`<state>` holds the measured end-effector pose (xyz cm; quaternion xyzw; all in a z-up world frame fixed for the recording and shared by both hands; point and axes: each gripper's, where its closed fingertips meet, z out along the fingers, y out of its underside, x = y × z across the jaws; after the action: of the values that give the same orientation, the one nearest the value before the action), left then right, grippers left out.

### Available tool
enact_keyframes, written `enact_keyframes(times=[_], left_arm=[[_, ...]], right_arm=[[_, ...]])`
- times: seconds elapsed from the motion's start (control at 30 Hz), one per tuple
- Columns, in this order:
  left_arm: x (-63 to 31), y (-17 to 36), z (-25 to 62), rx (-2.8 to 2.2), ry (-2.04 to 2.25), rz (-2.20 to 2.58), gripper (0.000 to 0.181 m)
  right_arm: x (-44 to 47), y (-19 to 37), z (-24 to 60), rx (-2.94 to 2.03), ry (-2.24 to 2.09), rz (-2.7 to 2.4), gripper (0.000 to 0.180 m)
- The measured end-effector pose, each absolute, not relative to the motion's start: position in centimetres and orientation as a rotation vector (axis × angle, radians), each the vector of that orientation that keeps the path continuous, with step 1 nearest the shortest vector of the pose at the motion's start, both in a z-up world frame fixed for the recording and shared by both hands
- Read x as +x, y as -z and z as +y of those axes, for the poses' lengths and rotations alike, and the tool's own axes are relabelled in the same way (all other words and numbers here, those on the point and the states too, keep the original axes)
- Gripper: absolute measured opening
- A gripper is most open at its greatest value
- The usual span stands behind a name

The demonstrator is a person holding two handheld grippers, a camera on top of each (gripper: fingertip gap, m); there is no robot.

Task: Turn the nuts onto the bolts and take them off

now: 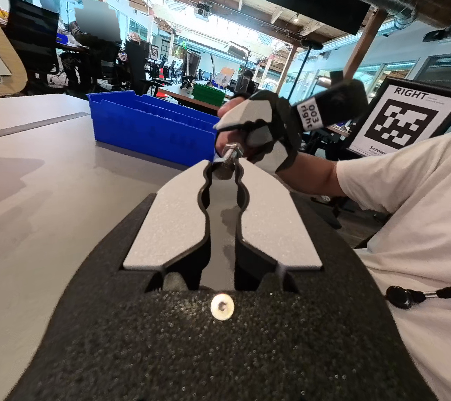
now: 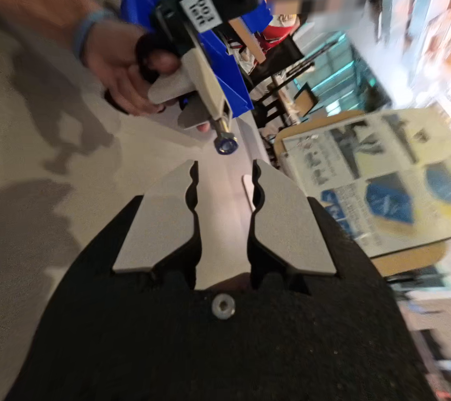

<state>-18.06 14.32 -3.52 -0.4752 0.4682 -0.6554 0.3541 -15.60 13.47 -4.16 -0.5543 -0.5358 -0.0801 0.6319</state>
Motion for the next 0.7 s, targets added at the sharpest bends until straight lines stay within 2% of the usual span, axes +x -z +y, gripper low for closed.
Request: enact_keyframes(times=[0.1, 0.2, 0.27, 0.37, 0.57, 0.67, 0.7], left_arm=[[-17.9, 3.8, 13.9, -1.234, 1.696, 1.239, 0.017], [-17.7, 4.1, 13.8, -1.243, 1.683, 1.255, 0.017], [-17.8, 4.2, 14.0, -1.251, 1.673, 1.249, 0.017], [-17.9, 3.8, 14.0, -1.232, 1.674, 1.236, 0.017], [-18.0, 3.6, 14.1, -1.214, 1.635, 1.233, 0.017], [-18.1, 3.4, 14.5, -1.215, 1.628, 1.212, 0.017], [-18.2, 3.2, 14.5, -1.203, 1.644, 1.201, 0.017]], right_arm=[[-16.6, 4.3, 13.4, -1.136, 0.311, -1.296, 0.038], [-17.3, 4.0, 13.2, -1.093, 0.272, -1.295, 0.017], [-17.3, 4.1, 13.5, -1.171, 0.184, -1.260, 0.017], [-17.4, 3.6, 13.6, -1.352, -0.178, -1.098, 0.017], [-17.6, 2.5, 14.1, -1.672, -1.202, -0.523, 0.017], [-17.6, 2.9, 14.2, -1.731, -1.423, -0.372, 0.014], [-17.7, 2.6, 14.0, -1.703, -1.434, -0.392, 0.007]])
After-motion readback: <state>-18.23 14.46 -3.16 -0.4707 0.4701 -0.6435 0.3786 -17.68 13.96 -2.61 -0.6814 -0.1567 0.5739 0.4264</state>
